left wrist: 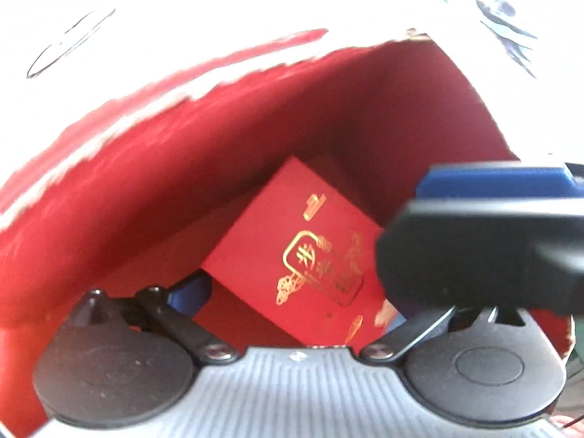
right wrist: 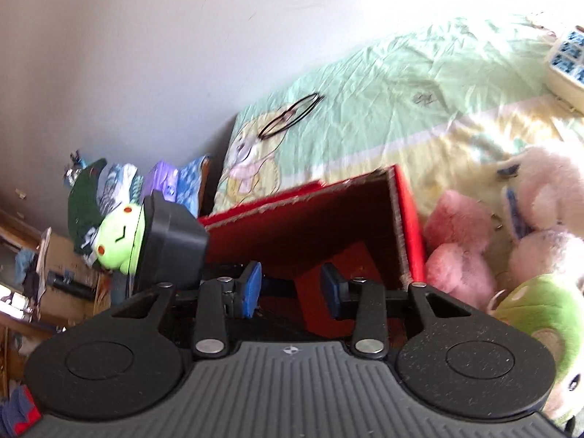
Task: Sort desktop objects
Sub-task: 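Open the left gripper to drop the envelope and lift it out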
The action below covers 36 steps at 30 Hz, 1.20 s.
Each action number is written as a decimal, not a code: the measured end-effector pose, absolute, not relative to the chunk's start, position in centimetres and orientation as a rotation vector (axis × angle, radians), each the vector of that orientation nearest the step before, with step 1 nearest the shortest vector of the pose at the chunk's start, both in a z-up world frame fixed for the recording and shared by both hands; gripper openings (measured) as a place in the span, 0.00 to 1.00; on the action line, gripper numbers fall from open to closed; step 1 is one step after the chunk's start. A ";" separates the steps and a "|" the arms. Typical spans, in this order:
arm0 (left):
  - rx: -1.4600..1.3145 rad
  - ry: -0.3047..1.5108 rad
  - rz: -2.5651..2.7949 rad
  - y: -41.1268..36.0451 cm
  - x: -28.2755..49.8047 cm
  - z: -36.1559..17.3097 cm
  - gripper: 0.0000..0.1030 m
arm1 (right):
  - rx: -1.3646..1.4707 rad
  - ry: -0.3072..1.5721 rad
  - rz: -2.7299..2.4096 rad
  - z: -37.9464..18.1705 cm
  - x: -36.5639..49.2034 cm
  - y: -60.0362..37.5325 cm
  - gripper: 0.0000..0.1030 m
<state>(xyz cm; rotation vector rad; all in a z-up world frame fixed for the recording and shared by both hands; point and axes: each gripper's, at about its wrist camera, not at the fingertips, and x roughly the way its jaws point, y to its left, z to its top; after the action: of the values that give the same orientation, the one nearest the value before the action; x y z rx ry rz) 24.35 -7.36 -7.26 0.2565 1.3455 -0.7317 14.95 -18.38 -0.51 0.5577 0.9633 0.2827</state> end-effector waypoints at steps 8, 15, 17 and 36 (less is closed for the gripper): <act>0.343 1.317 -0.770 -7.3 23.0 -5.4 0.97 | 0.589 0.968 0.255 -0.8 14.9 -19.5 0.41; 0.375 1.311 -0.796 -9.2 23.0 -5.0 0.91 | 0.584 0.915 0.219 -0.1 14.2 -20.2 0.41; 0.372 1.288 -0.823 -10.7 22.9 -4.7 0.89 | 0.588 0.909 0.211 0.1 13.9 -20.5 0.41; 0.483 1.137 -0.626 -14.3 21.2 1.0 0.92 | 0.558 0.928 0.109 -0.7 11.2 -19.5 0.36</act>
<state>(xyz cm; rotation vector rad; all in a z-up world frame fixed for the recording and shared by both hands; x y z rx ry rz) 21.25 -14.27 1.03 0.4828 1.1374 -0.6255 11.24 -19.54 -0.72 0.5583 0.9277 0.1088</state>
